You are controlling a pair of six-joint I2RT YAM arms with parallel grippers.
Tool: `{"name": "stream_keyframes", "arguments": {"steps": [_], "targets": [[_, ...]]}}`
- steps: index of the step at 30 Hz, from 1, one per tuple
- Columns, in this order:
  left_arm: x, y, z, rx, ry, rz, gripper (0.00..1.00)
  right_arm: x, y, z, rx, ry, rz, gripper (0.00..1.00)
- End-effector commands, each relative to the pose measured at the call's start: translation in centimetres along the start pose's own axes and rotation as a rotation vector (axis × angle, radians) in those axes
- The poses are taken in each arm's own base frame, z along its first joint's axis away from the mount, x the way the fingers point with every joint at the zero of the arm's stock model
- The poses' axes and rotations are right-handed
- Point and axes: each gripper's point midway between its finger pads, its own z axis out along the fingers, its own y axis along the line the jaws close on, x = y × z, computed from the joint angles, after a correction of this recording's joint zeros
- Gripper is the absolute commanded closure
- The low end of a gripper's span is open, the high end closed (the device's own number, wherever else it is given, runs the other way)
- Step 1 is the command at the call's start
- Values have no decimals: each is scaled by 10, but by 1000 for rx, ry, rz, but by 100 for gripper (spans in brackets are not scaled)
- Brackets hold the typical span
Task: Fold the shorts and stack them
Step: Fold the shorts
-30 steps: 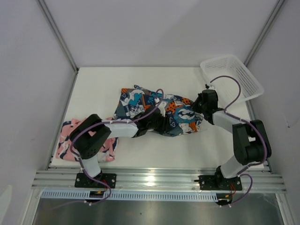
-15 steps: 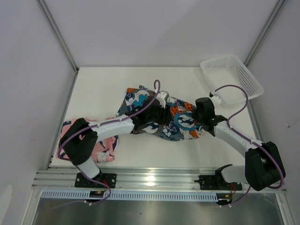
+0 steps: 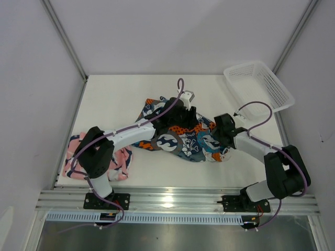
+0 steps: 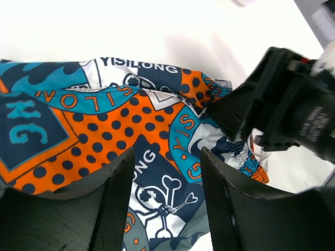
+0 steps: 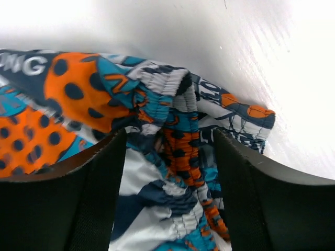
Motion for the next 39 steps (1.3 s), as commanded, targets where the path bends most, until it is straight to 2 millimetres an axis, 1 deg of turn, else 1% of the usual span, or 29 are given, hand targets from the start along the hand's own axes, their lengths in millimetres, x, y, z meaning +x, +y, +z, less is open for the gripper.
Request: {"name": "stream_keyframes", "arguments": {"steps": [1, 2, 3, 4, 5, 6, 8, 9, 10, 11, 12, 13, 14, 15, 16, 17, 18, 20, 22, 24, 25, 26, 29, 31, 32, 33, 36, 38, 39], "targets": [[-13, -7, 6, 31, -4, 33, 43, -34, 13, -25, -107, -95, -2, 30], [-12, -8, 7, 36, 1, 35, 42, -37, 12, -30, -126, -99, -2, 30], [-14, -13, 11, 59, 3, 44, 42, -41, 10, -36, -151, -108, 10, 29], [-10, -14, 14, 70, 15, 49, 41, -44, 5, -36, -153, -104, 18, 29], [-8, -17, 17, 83, 23, 60, 39, -41, 5, -38, -175, -81, 23, 29], [-9, -24, 23, 109, 27, 87, 38, -39, -2, -39, -162, -69, 24, 31], [-1, -27, 31, 129, 56, 115, 34, -38, -12, -38, -138, -55, 42, 34], [3, -28, 40, 135, 72, 134, 32, -35, -17, -38, -125, -45, 43, 36], [3, -32, 43, 160, 84, 145, 29, -35, -24, -37, -108, -46, 56, 38], [-3, -37, 47, 176, 83, 159, 25, -34, -28, -36, -97, -44, 71, 39], [2, -35, 52, 182, 102, 187, 24, -34, -31, -36, -98, -38, 81, 41], [11, -40, 58, 227, 135, 209, 22, -34, -34, -35, -93, -33, 91, 44], [11, -44, 59, 253, 136, 240, 17, -35, -40, -32, -76, -29, 112, 46], [13, -44, 61, 274, 132, 312, 14, -32, -43, -32, -70, -10, 115, 49], [19, -46, 62, 307, 148, 347, 11, -32, -46, -31, -57, -2, 118, 49], [15, -49, 62, 329, 143, 379, 6, -32, -52, -28, -36, 10, 132, 50], [18, -46, 62, 341, 152, 452, 5, -27, -55, -28, -30, 38, 131, 50], [16, -50, 61, 384, 152, 506, 4, -25, -62, -24, -7, 58, 151, 50], [16, -49, 61, 415, 153, 565, 4, -23, -66, -22, 2, 75, 157, 50], [12, -50, 65, 431, 155, 618, 3, -23, -71, -16, 18, 88, 167, 51], [13, -49, 67, 433, 164, 630, 3, -20, -70, -14, 12, 104, 171, 50], [8, -51, 70, 443, 155, 644, 3, -21, -68, -10, 1, 123, 187, 51], [10, -58, 70, 478, 146, 656, 3, -20, -63, -5, -12, 146, 198, 50], [12, -60, 73, 466, 142, 686, 3, -18, -61, -1, -16, 164, 206, 49], [10, -61, 74, 461, 134, 707, 3, -18, -56, 1, -36, 166, 213, 49], [15, -60, 78, 453, 140, 719, 3, -17, -55, 2, -45, 168, 217, 49], [19, -61, 84, 458, 147, 748, 3, -14, -49, 7, -66, 186, 233, 50], [20, -59, 92, 458, 154, 763, 3, -14, -47, 12, -68, 190, 234, 50], [25, -56, 95, 453, 174, 760, 3, -13, -45, 12, -74, 197, 235, 51]]}}
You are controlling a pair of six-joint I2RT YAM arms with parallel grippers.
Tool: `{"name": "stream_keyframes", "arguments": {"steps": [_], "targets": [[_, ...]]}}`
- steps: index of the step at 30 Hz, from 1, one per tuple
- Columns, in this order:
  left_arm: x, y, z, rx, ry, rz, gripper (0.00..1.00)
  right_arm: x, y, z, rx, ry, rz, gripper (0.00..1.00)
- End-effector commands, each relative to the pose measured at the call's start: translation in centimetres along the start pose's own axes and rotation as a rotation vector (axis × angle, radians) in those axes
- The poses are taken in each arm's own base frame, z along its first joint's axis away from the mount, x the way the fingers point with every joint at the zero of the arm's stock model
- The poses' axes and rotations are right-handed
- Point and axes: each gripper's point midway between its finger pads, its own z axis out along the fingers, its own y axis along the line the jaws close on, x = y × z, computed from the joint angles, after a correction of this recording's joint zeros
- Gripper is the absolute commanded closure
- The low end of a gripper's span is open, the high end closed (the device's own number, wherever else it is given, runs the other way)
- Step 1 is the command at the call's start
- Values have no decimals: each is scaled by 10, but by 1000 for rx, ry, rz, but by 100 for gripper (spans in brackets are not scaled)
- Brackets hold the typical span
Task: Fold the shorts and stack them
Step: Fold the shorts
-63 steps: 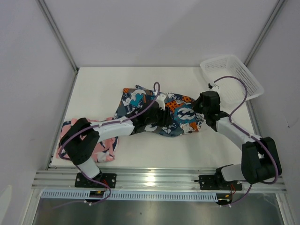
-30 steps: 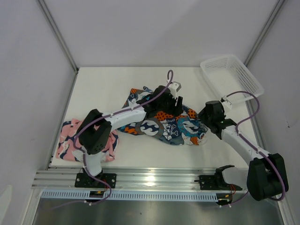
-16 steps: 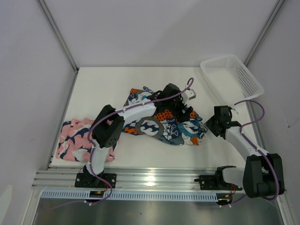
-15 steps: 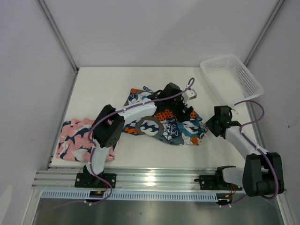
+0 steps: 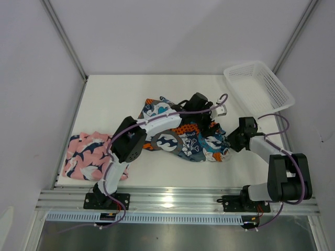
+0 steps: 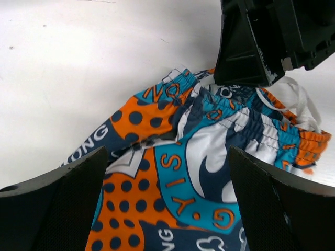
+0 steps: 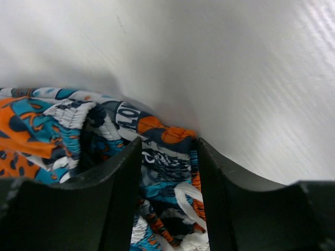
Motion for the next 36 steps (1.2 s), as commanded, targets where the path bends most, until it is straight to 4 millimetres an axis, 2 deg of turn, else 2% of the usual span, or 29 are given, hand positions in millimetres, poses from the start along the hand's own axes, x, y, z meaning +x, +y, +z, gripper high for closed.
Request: {"name": "stream_keyframes", "arguments": {"steps": [1, 3, 4, 5, 6, 8, 9, 10, 15, 17, 18, 19, 21, 22, 23, 24, 25, 30, 32, 35, 36], "targets": [[-4, 7, 15, 2, 7, 72, 3, -5, 17, 4, -56, 1, 22, 53], [-9, 14, 19, -9, 13, 77, 3, -8, 19, 7, -60, -10, 22, 58], [3, 15, 30, -4, 38, 65, 3, -10, 20, 8, -59, -16, 24, 62], [0, 21, 32, -20, 37, 68, 3, -13, 22, 10, -61, -22, 22, 66], [-2, 24, 34, -25, 39, 71, 3, -15, 23, 12, -59, -22, 21, 79], [9, 29, 44, -37, 67, 64, 4, -18, 26, 14, -58, -23, 17, 87], [3, 33, 44, -47, 54, 69, 4, -19, 29, 16, -60, -23, 14, 96], [3, 34, 45, -51, 54, 72, 5, -21, 29, 17, -59, -27, 16, 100], [8, 44, 48, -71, 55, 69, 15, -26, 34, 20, -62, -40, 1, 100], [4, 49, 47, -80, 46, 74, 27, -28, 36, 20, -70, -42, -3, 100], [10, 48, 49, -68, 62, 65, 34, -28, 38, 20, -77, -41, -8, 100], [3, 51, 48, -73, 50, 72, 49, -29, 39, 20, -79, -42, -9, 100], [5, 48, 49, -54, 56, 68, 64, -30, 41, 20, -84, -47, -12, 100], [3, 47, 49, -46, 50, 68, 78, -30, 40, 21, -82, -45, -11, 100], [1, 45, 49, -40, 42, 63, 85, -32, 41, 21, -85, -48, -14, 100], [1, 44, 50, -32, 37, 59, 100, -31, 42, 22, -86, -48, -15, 100], [-5, 40, 47, -21, 20, 59, 100, -32, 43, 22, -87, -48, -14, 100], [-11, 30, 43, 2, -6, 51, 100, -39, 49, 24, -92, -59, -18, 100], [-14, 23, 38, 18, -18, 48, 100, -40, 50, 26, -90, -59, -12, 100], [-31, 15, 23, 22, -70, 61, 100, -43, 54, 28, -95, -63, -9, 100], [-27, 11, 22, 27, -66, 56, 100, -44, 55, 30, -94, -61, -6, 100]]}}
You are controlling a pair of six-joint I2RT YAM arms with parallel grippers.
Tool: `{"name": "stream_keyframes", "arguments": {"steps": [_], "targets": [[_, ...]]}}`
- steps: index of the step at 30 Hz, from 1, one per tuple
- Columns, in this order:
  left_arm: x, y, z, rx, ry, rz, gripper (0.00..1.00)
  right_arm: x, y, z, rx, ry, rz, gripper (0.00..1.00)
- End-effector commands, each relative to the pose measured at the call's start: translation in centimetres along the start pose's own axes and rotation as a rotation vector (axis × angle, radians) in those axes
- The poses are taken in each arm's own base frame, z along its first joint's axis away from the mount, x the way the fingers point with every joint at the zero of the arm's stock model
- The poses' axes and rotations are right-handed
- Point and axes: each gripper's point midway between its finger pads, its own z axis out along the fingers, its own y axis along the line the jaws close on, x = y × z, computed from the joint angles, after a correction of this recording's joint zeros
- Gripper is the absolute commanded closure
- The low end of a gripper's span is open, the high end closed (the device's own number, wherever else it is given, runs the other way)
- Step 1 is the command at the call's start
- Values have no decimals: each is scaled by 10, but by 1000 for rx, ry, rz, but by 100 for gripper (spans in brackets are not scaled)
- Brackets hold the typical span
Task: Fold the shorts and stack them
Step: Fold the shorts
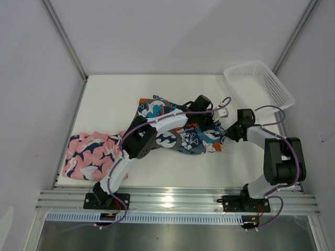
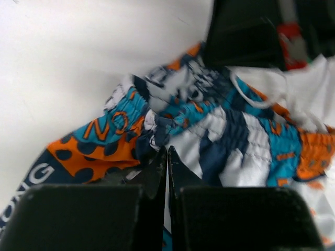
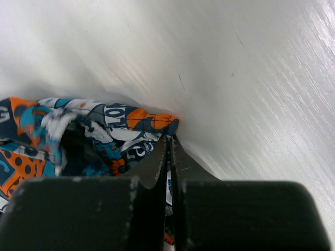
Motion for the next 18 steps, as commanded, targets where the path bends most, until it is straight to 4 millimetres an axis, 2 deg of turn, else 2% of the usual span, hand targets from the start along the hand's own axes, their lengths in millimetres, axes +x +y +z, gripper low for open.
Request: {"name": "stream_keyframes", "arguments": {"steps": [1, 2, 5, 8, 9, 10, 11, 12, 15, 18], "targets": [[-54, -15, -36, 17, -140, 45, 100, -19, 17, 4, -38, -43, 4, 100], [-60, -13, -41, -3, -152, 54, 100, -20, 18, 4, -41, -45, 7, 100], [-53, -8, -42, -46, -125, 53, 100, -21, 21, 5, -47, -45, 6, 100], [-55, -1, -46, -88, -119, 67, 100, -22, 22, 4, -52, -49, 4, 100], [-53, 0, -46, -103, -118, 68, 95, -22, 22, 4, -51, -47, 5, 100], [-59, 3, -50, -123, -136, 80, 82, -22, 22, 3, -50, -46, 4, 100], [-57, 1, -49, -129, -133, 87, 66, -21, 22, 3, -51, -44, 1, 100], [-60, 4, -52, -148, -137, 111, 44, -22, 23, 2, -56, -48, 5, 100], [-57, 4, -47, -165, -134, 150, 33, -23, 25, 1, -63, -47, 5, 100], [-53, 10, -40, -184, -122, 215, 34, -23, 28, 0, -72, -45, 7, 100]]}}
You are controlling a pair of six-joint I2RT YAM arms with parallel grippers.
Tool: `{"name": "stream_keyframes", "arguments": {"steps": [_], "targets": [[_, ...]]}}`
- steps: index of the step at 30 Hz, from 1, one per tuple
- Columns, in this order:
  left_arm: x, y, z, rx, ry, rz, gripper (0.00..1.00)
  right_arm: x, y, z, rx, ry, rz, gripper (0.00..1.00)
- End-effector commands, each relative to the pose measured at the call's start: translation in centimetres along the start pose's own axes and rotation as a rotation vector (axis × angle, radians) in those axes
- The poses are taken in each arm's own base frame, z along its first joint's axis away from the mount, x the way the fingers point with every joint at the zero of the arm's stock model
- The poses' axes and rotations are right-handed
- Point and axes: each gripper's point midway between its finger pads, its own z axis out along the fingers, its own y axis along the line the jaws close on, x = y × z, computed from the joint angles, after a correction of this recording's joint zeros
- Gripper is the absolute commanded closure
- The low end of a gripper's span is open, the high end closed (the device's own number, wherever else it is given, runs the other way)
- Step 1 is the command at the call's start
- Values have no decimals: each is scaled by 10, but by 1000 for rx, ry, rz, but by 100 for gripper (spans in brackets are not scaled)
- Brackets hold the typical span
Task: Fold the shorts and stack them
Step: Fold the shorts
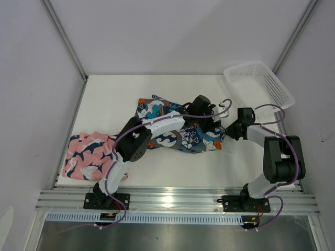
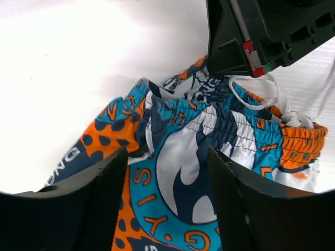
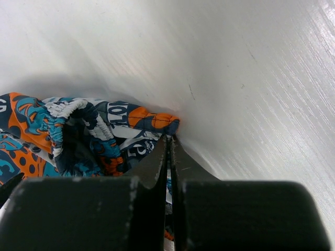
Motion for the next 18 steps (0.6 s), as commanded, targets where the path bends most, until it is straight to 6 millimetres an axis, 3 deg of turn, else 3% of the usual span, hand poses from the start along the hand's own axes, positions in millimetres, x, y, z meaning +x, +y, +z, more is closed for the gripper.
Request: {"name": "stream_keyframes", "arguments": {"steps": [1, 2, 11, 18], "targets": [[-32, 7, -8, -32, -93, 152, 36, -17, 21, -5, -59, -39, 5, 100], [-26, 3, -6, -18, -98, 173, 36, -17, 22, -5, -61, -39, 4, 100], [-37, 7, -10, -20, -192, 303, 33, -17, 26, -10, -89, -27, 5, 100], [-50, 19, -10, -66, -202, 339, 34, -18, 26, -11, -94, -29, 6, 100]]}}
